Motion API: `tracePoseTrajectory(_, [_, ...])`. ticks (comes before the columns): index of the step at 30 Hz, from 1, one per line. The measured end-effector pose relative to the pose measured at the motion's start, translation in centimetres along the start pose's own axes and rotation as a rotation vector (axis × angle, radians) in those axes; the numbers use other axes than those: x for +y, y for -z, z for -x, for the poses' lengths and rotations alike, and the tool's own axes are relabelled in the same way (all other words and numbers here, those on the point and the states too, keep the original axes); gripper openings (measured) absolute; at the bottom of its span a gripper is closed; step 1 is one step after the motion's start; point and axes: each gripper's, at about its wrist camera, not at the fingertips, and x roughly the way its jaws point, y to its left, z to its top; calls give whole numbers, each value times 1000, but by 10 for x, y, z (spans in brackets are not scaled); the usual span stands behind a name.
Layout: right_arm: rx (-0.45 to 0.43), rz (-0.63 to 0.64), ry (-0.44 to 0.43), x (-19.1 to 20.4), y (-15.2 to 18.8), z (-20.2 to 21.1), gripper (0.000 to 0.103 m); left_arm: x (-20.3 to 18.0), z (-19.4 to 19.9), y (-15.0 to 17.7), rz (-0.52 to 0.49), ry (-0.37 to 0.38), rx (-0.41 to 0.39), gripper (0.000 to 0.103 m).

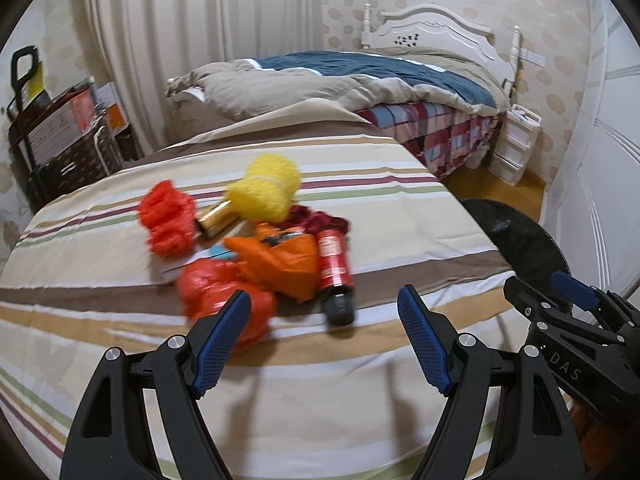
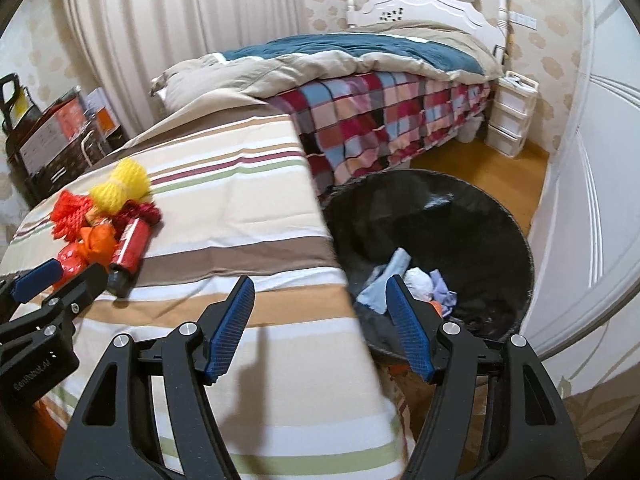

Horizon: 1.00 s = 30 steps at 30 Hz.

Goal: Collect trash
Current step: 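Move both open grippers back over the remaining trash on the table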

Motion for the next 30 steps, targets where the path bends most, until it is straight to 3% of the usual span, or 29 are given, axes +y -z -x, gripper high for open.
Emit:
tracePoseTrajectory(16, [34,63,-33,33,6,-5,66,56,-5,16,88,-46,43,76])
tracePoseTrajectory(30, [35,68,-39,35,6,-6,66,51,7,18,69,-22,25,76])
